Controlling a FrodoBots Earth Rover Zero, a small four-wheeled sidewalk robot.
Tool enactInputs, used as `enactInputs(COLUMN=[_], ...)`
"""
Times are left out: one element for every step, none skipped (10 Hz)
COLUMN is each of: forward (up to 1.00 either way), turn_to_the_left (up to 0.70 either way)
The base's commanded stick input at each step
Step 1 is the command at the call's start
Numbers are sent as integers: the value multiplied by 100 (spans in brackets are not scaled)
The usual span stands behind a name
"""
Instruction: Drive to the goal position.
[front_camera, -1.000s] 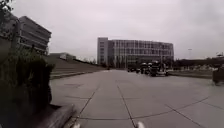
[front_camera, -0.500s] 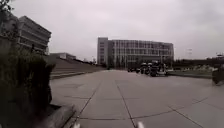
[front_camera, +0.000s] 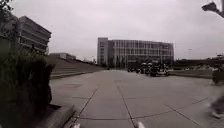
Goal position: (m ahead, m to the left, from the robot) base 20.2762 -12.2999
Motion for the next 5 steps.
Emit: enactInputs(forward=[0,0,1,2,0], turn_to_the_left=[0,0,0,0,0])
